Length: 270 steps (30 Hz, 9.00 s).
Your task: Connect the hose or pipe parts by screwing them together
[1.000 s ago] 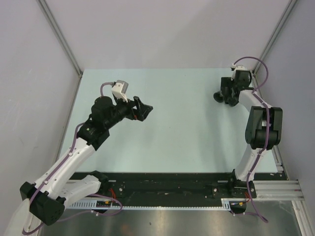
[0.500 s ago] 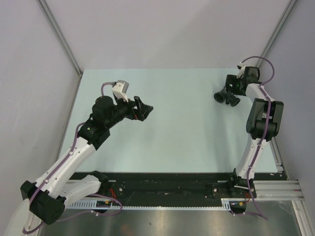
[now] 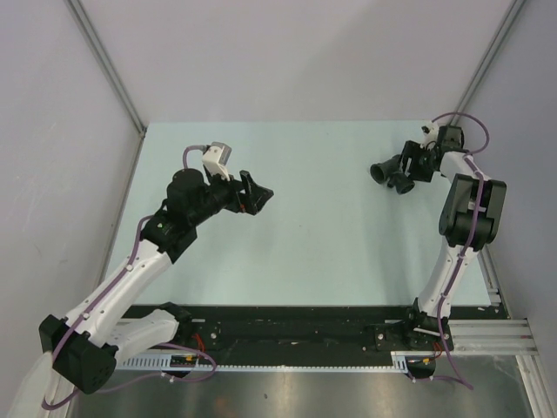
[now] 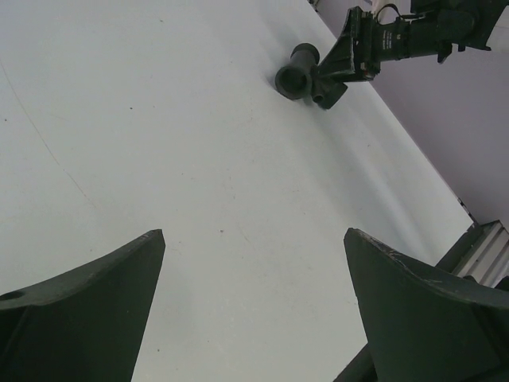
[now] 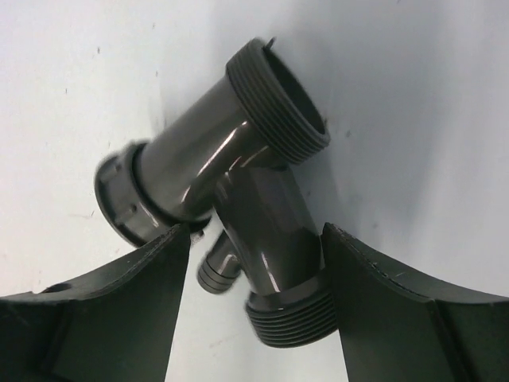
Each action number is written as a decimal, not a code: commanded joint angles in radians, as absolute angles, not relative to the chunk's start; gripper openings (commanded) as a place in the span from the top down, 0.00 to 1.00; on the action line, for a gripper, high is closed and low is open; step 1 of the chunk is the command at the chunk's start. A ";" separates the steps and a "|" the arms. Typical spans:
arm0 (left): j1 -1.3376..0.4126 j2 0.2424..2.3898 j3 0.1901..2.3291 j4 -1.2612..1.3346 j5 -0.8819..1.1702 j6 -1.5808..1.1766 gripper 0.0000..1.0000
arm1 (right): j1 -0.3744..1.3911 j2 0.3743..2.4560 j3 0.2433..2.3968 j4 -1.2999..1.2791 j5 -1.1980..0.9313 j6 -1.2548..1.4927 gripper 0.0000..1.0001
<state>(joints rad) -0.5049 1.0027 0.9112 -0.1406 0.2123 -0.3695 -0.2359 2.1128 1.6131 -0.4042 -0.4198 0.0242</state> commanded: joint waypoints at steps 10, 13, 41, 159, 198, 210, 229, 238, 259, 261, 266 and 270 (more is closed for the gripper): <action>-0.511 1.019 0.919 -0.121 0.224 -0.394 0.00 | -0.121 1.979 1.477 -0.451 -0.385 0.051 0.30; -0.511 1.022 0.919 -0.123 0.222 -0.391 0.00 | -0.103 1.982 1.471 -0.462 -0.362 0.051 0.37; -0.509 1.040 0.914 -0.124 0.198 -0.383 0.02 | 0.443 1.361 0.762 -0.141 -0.203 0.929 0.41; -0.617 1.597 0.983 -0.241 0.448 -0.485 1.00 | 0.643 1.196 0.627 0.172 -0.370 -0.005 0.18; -0.690 1.132 0.890 -0.222 0.339 -0.497 1.00 | 0.703 1.290 0.575 0.650 -0.632 -0.199 0.02; -0.706 1.095 0.871 -0.216 0.328 -0.509 1.00 | 0.724 1.287 0.578 0.661 -0.584 -0.225 0.07; -0.713 1.086 0.871 -0.212 0.327 -0.526 0.99 | 0.755 1.351 0.624 0.630 -0.532 -0.236 0.23; -0.716 1.080 0.865 -0.204 0.318 -0.540 1.00 | 0.758 1.368 0.624 0.666 -0.551 -0.215 0.27; -0.718 1.040 0.824 -0.183 0.270 -0.606 1.00 | 0.773 1.405 0.624 0.749 -0.505 -0.146 0.25; -0.718 1.037 0.821 -0.181 0.268 -0.612 1.00 | 0.775 1.402 0.624 0.749 -0.509 -0.144 0.22; -0.718 1.039 0.821 -0.176 0.271 -0.611 1.00 | 0.776 1.407 0.624 0.752 -0.535 -0.153 0.24; -0.718 1.042 0.824 -0.175 0.278 -0.611 1.00 | 0.778 1.408 0.624 0.738 -0.554 -0.170 0.34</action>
